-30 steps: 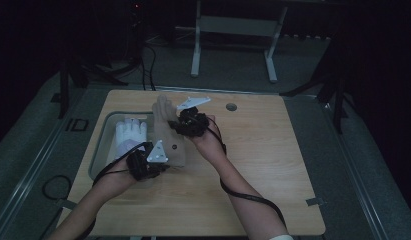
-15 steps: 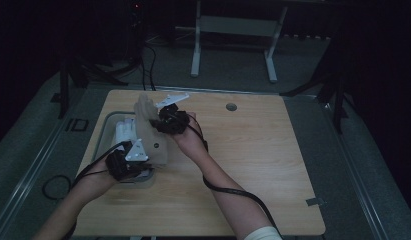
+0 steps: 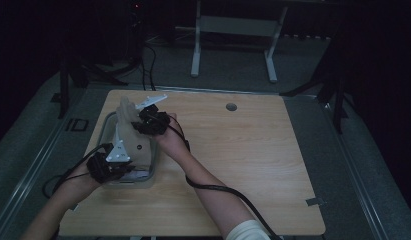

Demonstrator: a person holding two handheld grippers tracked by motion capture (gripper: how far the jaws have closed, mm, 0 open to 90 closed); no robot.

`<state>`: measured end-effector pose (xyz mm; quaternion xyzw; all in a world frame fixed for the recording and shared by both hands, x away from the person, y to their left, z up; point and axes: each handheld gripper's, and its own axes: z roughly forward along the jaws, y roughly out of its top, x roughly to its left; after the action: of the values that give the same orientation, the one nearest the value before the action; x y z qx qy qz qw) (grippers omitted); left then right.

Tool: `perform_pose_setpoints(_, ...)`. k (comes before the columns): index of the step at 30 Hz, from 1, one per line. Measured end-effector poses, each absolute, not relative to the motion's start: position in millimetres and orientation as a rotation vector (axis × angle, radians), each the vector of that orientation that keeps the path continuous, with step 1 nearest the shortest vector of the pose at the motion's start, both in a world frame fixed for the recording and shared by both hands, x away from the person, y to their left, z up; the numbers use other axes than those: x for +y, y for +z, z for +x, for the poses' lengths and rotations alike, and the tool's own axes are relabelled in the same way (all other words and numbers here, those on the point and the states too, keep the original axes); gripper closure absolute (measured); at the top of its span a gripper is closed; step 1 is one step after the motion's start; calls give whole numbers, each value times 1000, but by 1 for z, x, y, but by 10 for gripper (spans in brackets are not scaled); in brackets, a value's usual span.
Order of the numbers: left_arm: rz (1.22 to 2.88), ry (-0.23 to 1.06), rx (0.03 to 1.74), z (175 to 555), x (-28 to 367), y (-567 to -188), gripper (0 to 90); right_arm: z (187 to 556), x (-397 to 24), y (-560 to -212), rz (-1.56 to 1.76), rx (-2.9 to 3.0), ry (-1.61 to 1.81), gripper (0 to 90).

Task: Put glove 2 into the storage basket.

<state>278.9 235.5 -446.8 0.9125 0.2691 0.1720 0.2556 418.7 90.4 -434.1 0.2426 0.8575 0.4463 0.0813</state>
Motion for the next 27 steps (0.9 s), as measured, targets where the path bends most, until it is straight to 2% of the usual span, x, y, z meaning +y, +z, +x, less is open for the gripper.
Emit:
perform_pose_setpoints(13, 2494, 425, 768, 281, 244, -465, 817, 425, 110, -466, 734, 2633, 1255, 738)
perform_pose_setpoints(27, 2498, 377, 785, 290, 243, -475, 814, 442, 111, -487, 804, 2690, 1205, 718)
